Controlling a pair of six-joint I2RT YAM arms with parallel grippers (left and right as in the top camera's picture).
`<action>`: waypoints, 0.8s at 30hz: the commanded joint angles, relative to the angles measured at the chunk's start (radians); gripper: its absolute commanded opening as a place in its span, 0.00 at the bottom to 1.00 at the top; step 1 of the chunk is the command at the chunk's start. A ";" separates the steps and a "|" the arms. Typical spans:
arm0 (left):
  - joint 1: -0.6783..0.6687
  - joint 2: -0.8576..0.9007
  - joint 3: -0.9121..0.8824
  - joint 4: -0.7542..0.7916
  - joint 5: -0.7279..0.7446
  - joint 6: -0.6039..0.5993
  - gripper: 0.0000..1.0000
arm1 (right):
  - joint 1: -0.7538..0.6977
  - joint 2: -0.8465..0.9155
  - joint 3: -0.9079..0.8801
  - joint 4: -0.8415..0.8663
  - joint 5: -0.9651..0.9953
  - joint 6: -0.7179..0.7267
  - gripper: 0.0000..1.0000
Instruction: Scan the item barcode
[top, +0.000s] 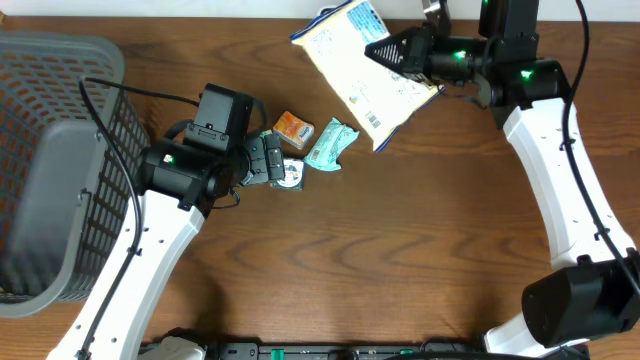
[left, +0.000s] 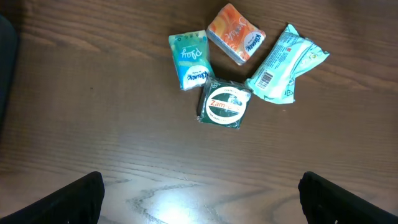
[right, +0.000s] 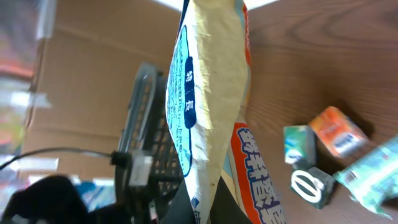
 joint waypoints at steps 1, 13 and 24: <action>0.002 -0.003 0.015 -0.002 -0.012 0.006 0.98 | -0.005 -0.015 0.010 0.030 -0.094 -0.038 0.01; 0.002 -0.003 0.015 -0.002 -0.012 0.006 0.98 | -0.011 -0.008 0.010 -0.297 0.410 -0.312 0.01; 0.002 -0.003 0.015 -0.002 -0.012 0.006 0.98 | 0.003 0.106 -0.059 -0.420 0.931 -0.535 0.01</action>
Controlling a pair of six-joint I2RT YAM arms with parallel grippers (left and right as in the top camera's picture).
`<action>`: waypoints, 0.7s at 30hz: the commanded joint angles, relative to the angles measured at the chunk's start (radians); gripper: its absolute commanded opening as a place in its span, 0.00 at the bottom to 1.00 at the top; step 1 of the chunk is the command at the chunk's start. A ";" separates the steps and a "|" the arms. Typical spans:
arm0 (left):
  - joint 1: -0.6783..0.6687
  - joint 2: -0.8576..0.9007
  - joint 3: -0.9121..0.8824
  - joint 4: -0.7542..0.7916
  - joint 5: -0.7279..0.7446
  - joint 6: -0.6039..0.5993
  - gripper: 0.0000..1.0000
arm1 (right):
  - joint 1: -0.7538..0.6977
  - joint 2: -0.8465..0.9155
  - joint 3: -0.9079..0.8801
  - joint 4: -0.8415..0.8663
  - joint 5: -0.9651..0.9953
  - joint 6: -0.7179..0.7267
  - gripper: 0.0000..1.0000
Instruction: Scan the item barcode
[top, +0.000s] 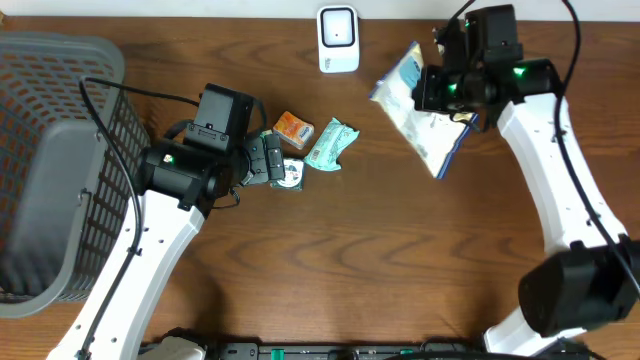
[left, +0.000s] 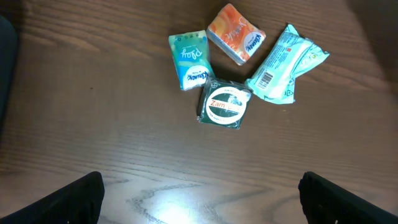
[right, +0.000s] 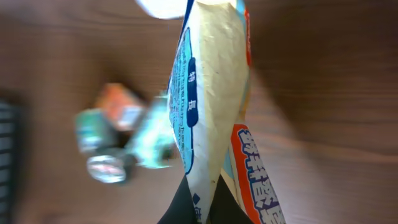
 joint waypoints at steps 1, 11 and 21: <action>0.001 -0.003 0.015 -0.002 -0.012 0.006 0.98 | 0.007 0.061 -0.049 0.012 0.243 -0.089 0.01; 0.001 -0.003 0.015 -0.002 -0.012 0.006 0.98 | 0.124 0.166 -0.081 0.002 0.885 0.006 0.01; 0.001 -0.003 0.015 -0.002 -0.012 0.006 0.98 | 0.307 0.171 -0.159 0.057 0.860 0.010 0.01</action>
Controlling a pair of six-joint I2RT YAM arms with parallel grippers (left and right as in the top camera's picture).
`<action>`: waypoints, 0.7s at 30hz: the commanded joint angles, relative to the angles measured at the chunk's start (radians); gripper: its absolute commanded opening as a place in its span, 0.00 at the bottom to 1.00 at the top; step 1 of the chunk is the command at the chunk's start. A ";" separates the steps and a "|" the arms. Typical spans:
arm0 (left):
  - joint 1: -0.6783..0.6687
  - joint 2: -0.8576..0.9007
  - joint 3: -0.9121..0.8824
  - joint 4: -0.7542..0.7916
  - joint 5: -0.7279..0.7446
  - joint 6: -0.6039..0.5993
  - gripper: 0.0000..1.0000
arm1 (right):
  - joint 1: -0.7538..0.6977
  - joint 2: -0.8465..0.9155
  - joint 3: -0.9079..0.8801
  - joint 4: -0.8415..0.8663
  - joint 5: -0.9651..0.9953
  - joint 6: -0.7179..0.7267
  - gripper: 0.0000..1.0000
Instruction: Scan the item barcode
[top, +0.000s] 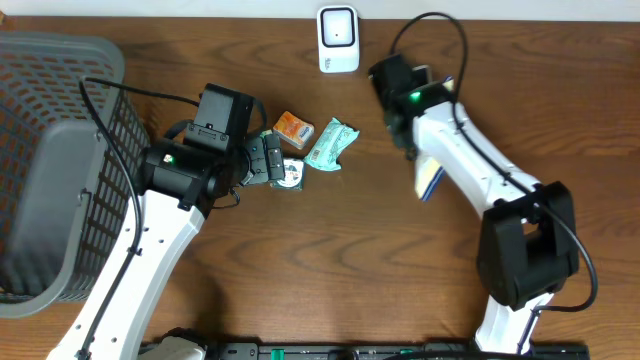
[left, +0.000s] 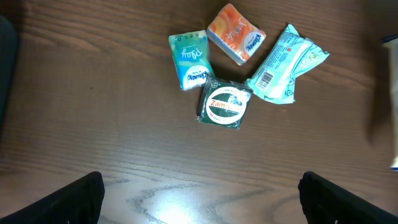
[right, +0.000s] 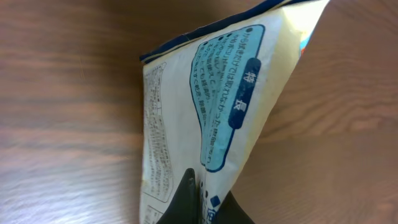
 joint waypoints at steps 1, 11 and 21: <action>0.002 -0.003 0.015 -0.002 -0.012 0.006 0.98 | 0.061 -0.005 -0.058 0.031 0.012 0.019 0.01; 0.002 -0.003 0.015 -0.002 -0.012 0.006 0.98 | 0.114 -0.005 -0.108 0.077 -0.203 0.056 0.36; 0.002 -0.003 0.015 -0.002 -0.012 0.006 0.98 | 0.116 -0.005 -0.108 0.101 -0.319 0.056 0.01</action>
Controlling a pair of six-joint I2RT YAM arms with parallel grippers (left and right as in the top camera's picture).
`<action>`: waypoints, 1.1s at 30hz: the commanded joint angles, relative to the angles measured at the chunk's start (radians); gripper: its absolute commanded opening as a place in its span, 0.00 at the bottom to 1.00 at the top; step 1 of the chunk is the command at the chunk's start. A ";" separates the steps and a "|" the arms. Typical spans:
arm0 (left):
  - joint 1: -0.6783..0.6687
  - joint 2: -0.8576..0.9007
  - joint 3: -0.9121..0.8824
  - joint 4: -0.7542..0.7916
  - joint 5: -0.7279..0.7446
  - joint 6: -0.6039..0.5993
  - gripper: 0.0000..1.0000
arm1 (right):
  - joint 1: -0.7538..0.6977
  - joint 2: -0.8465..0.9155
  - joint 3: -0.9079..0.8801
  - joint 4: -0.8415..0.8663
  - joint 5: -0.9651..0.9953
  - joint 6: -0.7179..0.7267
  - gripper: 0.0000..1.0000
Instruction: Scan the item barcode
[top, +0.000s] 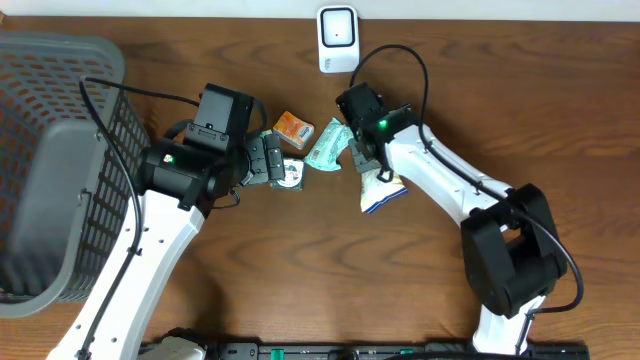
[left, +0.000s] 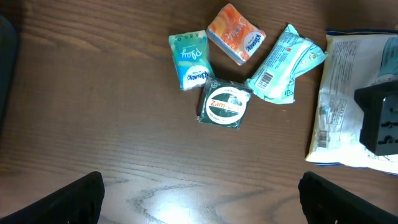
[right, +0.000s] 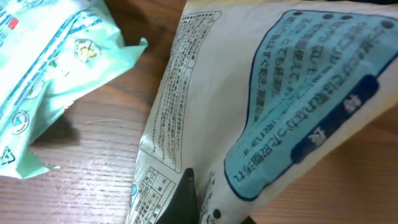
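Observation:
The white and blue snack bag (top: 381, 189) lies low at the table, just right of the mint-green packet (top: 330, 145). My right gripper (top: 366, 158) is shut on the bag's edge; in the right wrist view the bag (right: 261, 106) fills the frame around one dark finger (right: 186, 194). The left wrist view shows the bag (left: 345, 118) at the right edge with the right gripper's black body on it. The white scanner (top: 338, 40) stands at the back edge. My left gripper (left: 200, 202) hovers open above the small items, holding nothing.
Grouped under the left gripper are a teal tissue pack (left: 188, 60), an orange pack (left: 236, 34), a round Zam tin (left: 225, 104) and the mint-green packet (left: 287, 64). A grey mesh basket (top: 55, 150) fills the left side.
My right gripper has moved left and down with the bag, which now sits beside the mint-green packet and shows in the left wrist view. The left arm has not moved.
The right gripper first held the bag high at the back right, its printed side up, near the scanner. Then it held the bag to the right of the scanner, then lower over the right of the table, and now down beside the small items. The left gripper stayed open throughout.

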 joint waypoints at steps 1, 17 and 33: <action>0.001 -0.003 0.015 -0.002 -0.012 0.006 0.98 | 0.001 -0.005 0.000 -0.014 -0.026 0.010 0.01; 0.001 -0.003 0.015 -0.002 -0.012 0.006 0.98 | -0.053 -0.005 -0.024 -0.204 0.609 0.137 0.01; 0.001 -0.003 0.015 -0.002 -0.012 0.006 0.98 | -0.026 0.045 -0.087 -0.121 0.372 0.074 0.06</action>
